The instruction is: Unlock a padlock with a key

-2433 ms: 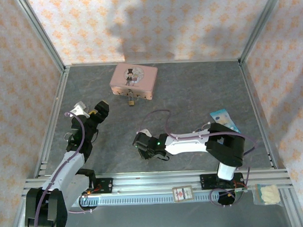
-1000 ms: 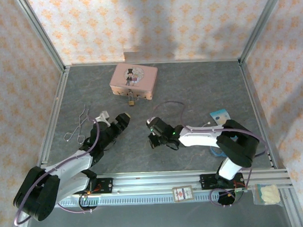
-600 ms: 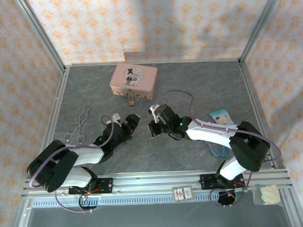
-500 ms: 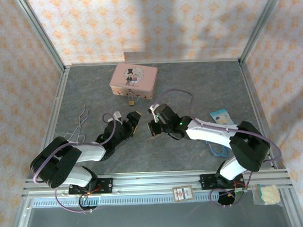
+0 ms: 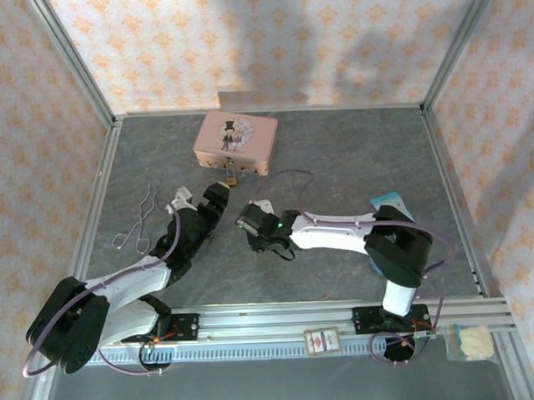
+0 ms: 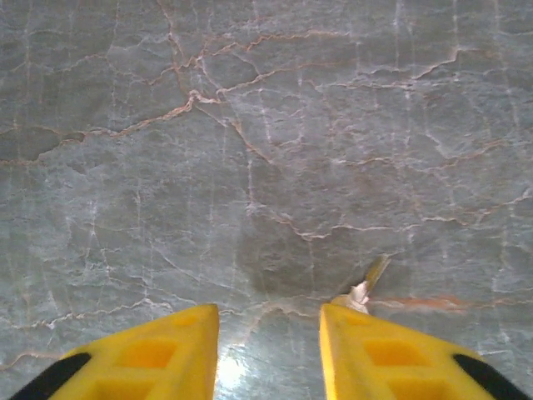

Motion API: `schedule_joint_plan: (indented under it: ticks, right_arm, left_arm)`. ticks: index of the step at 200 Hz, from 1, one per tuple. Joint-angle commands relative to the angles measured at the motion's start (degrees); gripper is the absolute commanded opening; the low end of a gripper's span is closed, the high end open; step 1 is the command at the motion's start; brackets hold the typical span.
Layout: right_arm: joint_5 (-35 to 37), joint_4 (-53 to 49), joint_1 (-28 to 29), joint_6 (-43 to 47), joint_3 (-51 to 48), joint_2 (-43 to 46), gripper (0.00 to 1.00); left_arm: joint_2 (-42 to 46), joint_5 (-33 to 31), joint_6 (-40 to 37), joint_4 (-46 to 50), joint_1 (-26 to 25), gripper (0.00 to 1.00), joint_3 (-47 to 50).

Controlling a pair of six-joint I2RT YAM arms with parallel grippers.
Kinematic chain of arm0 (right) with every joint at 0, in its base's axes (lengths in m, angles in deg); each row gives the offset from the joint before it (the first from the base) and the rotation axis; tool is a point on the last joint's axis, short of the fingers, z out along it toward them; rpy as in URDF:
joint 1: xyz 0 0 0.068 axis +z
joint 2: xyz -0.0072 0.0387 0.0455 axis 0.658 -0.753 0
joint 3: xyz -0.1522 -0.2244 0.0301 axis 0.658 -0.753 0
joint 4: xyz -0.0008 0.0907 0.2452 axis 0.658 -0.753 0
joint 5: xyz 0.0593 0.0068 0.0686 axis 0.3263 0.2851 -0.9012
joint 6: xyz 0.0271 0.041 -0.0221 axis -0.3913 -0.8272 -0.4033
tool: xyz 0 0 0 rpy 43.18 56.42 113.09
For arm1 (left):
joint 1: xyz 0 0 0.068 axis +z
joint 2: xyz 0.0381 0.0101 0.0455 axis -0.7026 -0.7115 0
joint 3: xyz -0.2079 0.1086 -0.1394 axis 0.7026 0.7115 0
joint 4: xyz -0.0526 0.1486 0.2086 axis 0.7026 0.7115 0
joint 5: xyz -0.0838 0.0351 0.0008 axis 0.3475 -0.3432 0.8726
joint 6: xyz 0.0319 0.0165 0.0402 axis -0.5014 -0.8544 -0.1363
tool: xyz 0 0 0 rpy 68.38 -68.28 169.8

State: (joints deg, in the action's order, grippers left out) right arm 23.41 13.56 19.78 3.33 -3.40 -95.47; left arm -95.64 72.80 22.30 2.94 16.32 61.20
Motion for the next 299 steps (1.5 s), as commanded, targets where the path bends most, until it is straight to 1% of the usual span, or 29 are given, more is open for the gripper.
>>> schedule_joint_plan:
  ticks: [1,25,43,86,135,158,179,196,213,221,244,261,276,299]
  right_arm:
    - [6.9,-6.76,0.55,-5.96,1.07,-2.3,0.31]
    - [8.84,-7.52,0.58,-7.86,0.69,-2.92,0.31]
    - [8.72,-6.79,0.59,-8.44,0.25,-3.25,0.3]
    - [7.87,-3.84,0.51,-9.57,-0.89,-5.1,0.23]
    - [9.53,-3.31,0.44,-9.53,-1.53,-5.24,0.22]
    - [9.99,-3.03,0.14,-8.15,-1.79,-5.04,0.14]
    - [10.25,-0.99,-0.6,-4.55,-2.82,-3.6,0.0]
    - [9.52,2.39,-1.79,2.87,-4.65,-0.7,0.0]
    - [7.84,5.26,-4.06,11.51,-6.04,2.77,0.0]
    - [5.7,5.91,-5.96,14.9,-6.08,4.26,0.0]
    - [-3.97,8.71,-10.74,23.29,-5.14,8.48,0.0]
    - [-11.52,10.55,-12.85,27.96,-4.34,11.04,0.0]
    - [-15.55,10.48,-13.85,30.96,-2.55,11.76,0.0]
    - [-18.4,10.37,-14.26,33.22,0.28,11.46,0.0]
  left_arm:
    - [2.16,-2.78,-2.65,4.88,0.98,0.92,1.35]
    - [3.46,-2.76,-2.82,5.47,1.09,0.92,1.74]
    - [3.74,-2.86,-2.76,5.64,1.15,0.92,2.01]
    - [3.89,-2.77,-3.26,6.15,1.42,0.92,1.33]
    - [4.57,-3.02,-3.72,7.12,1.59,0.92,0.72]
    - [3.99,-2.15,-3.51,6.87,1.6,0.92,0.43]
    - [3.01,-1.02,-3.14,6.09,1.58,0.92,0.33]
    - [1.46,1.24,-1.95,4.63,1.53,0.92,0.42]
    - [-0.63,3.51,-0.51,2.8,1.37,0.92,0.51]
    - [-1.59,4.48,0.16,1.78,1.21,0.92,0.45]
    - [-4.7,6.58,2.13,-1.42,0.26,0.92,-0.62]
    - [-7.3,7.57,4.97,-4.58,-1.29,0.92,-1.54]
    - [-9.98,8.14,9.72,-8.43,-2.62,0.92,-1.95]
    - [-14.72,9.45,18.51,-16.46,-3.76,0.92,-2.04]
